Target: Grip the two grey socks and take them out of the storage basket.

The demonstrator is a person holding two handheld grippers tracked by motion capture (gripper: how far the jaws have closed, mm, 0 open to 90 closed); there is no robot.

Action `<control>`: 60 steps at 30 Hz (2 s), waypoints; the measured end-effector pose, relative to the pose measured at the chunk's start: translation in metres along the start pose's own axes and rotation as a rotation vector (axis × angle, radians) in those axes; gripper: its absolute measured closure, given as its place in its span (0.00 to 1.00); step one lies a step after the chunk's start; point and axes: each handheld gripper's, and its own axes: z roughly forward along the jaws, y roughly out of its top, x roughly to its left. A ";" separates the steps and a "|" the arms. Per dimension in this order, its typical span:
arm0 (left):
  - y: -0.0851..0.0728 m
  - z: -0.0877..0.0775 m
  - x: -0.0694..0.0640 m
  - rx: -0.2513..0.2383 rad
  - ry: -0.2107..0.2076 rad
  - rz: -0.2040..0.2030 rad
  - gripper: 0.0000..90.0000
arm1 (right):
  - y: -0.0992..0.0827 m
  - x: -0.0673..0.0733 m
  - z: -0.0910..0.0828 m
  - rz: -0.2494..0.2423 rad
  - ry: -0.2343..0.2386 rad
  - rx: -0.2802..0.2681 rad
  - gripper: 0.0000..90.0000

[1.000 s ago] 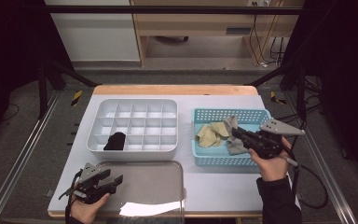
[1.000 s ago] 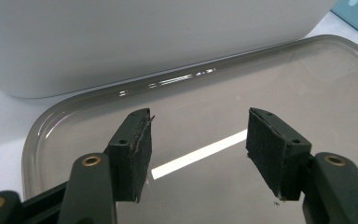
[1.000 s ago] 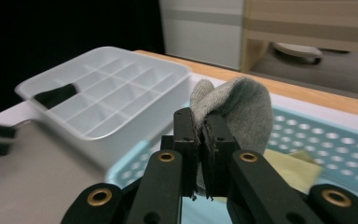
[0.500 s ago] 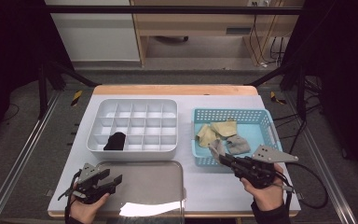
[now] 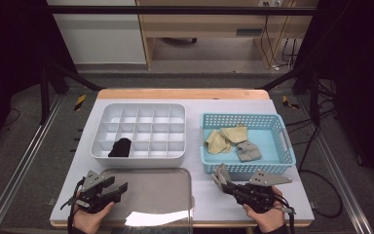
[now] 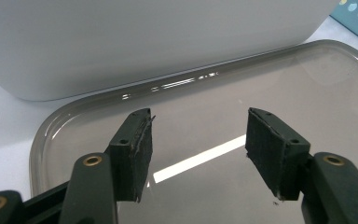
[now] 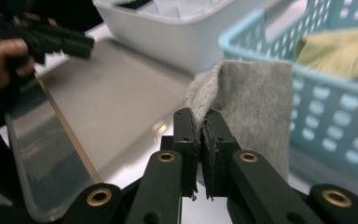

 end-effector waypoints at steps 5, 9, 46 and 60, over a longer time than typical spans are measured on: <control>0.000 0.000 0.000 0.000 0.001 0.001 0.45 | -0.017 -0.003 0.011 0.018 -0.001 0.061 0.95; 0.000 0.000 0.000 0.000 0.001 0.001 0.45 | -0.029 -0.004 0.021 0.030 0.002 0.103 0.95; 0.000 0.000 0.002 0.007 0.002 -0.001 0.45 | 0.083 -0.112 0.004 0.029 -0.365 -0.043 0.65; 0.000 0.001 0.003 0.007 -0.003 -0.004 0.45 | 0.094 -0.155 0.028 0.019 -0.369 0.061 0.66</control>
